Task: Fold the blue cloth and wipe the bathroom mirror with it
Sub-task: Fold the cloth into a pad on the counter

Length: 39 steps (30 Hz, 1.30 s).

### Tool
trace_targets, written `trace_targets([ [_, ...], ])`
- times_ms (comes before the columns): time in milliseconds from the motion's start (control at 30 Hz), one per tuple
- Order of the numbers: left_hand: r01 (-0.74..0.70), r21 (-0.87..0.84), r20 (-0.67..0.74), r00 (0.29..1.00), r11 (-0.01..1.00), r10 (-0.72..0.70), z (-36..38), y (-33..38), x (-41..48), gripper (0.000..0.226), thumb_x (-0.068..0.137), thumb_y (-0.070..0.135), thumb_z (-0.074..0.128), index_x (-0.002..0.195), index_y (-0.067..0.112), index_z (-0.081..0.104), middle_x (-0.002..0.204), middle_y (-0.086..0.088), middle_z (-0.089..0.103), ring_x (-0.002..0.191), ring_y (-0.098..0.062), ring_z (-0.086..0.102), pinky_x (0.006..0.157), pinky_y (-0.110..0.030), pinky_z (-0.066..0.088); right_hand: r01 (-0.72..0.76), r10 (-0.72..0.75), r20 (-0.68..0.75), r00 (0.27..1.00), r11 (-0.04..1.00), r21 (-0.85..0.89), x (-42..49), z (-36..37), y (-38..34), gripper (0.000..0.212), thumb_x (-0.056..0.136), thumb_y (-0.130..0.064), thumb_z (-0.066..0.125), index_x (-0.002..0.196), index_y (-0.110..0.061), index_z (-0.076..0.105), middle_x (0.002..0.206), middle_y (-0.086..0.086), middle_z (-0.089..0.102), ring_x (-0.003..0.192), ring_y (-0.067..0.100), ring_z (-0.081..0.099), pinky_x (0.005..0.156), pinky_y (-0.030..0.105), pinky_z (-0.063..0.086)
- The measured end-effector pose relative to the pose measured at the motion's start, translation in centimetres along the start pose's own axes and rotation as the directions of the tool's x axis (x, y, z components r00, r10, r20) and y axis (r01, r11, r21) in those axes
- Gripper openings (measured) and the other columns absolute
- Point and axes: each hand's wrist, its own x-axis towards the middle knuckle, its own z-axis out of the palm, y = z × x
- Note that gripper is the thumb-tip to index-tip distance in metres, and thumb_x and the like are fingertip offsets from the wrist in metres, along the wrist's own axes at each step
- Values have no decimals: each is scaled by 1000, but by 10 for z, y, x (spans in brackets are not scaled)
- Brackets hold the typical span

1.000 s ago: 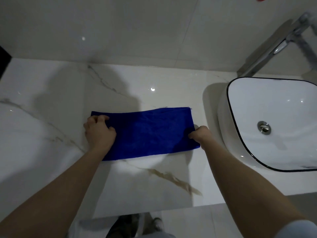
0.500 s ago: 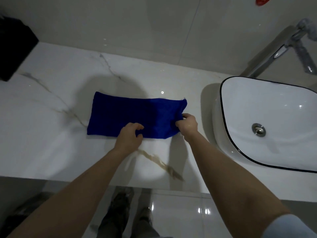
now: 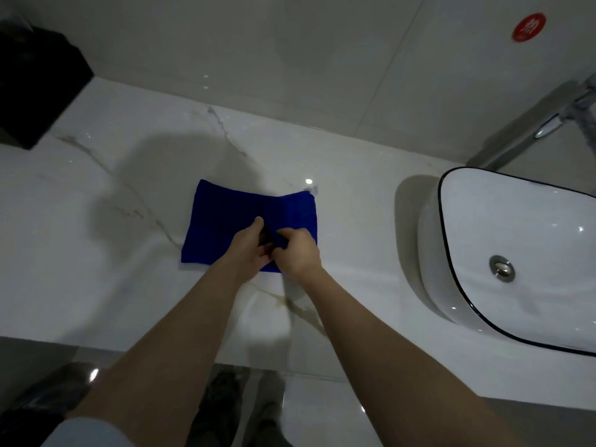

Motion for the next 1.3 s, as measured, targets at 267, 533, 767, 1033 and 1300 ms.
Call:
trace_targets([
  [267, -53, 87, 5, 999, 995, 53, -4, 17, 17, 36, 93, 11, 52, 127, 3, 43, 84, -7, 61, 69, -15, 63, 61, -26, 51, -15, 16, -31, 999, 999, 29, 6, 12, -9, 11, 79, -9, 55, 83, -3, 64, 84, 11, 66, 74, 24, 55, 59, 32, 43],
  [533, -237, 555, 76, 969, 797, 235, 3, 32, 27, 74, 84, -12, 41, 145, 25, 22, 124, -2, 46, 85, -13, 52, 77, -33, 52, 9, -8, -2, 1000, 983, 184, 2, -4, -7, 23, 78, -1, 59, 97, -8, 69, 95, 5, 69, 68, 2, 50, 61, 7, 40],
  [767, -420, 712, 193, 888, 562, 418, -23, 58, 33, 75, 78, -19, 35, 143, 19, 30, 148, -1, 29, 131, -17, 35, 99, -22, 37, 81, -85, 15, 996, 979, 186, 14, 27, -39, 28, 76, -6, 68, 103, -6, 64, 92, -4, 48, 86, 11, 44, 66, 4, 32],
  [1033, -366, 756, 100, 884, 542, 457, -76, 79, 50, 75, 78, -19, 31, 142, 20, 33, 148, -5, 33, 133, -19, 34, 104, -20, 30, 89, -104, 170, 980, 991, 98, 27, 73, -79, 31, 79, -2, 64, 109, 0, 55, 116, 10, 38, 95, 13, 36, 77, 8, 29],
  [1300, -365, 779, 42, 842, 510, 538, -87, 79, 59, 71, 80, -17, 31, 142, 17, 35, 148, -5, 35, 134, -19, 35, 106, -18, 27, 36, -62, 193, 979, 990, 135, 36, 83, -86, 32, 79, -5, 67, 110, 0, 57, 126, 12, 42, 95, 13, 43, 80, 9, 30],
])
